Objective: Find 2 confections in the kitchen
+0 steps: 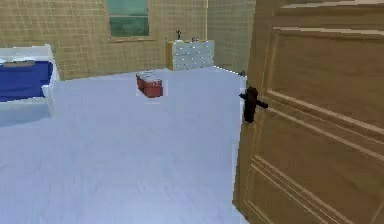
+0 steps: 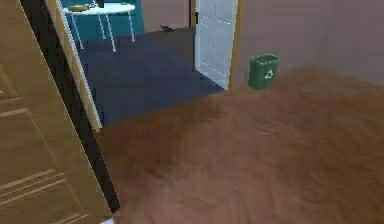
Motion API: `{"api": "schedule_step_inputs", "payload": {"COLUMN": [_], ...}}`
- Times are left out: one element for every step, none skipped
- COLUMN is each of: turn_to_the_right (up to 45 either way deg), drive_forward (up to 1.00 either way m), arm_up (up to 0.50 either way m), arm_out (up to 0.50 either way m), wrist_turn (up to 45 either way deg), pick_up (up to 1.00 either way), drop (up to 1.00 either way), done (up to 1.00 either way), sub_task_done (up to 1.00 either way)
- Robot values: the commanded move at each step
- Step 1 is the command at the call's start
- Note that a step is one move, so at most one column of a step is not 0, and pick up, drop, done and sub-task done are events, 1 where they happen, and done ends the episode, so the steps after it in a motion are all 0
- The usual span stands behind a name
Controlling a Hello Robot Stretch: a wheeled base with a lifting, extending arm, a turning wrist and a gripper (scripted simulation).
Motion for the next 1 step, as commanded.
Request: {"api": "schedule_step_inputs", "payload": {"turn_to_the_right": [45.0], "drive_forward": [0.0], "arm_up": [0.0], "arm_out": [0.0], "wrist_turn": [0.0], "pick_up": [0.0], "drop": [0.0], "done": [0.0], "sub_task_done": [0.0]}}
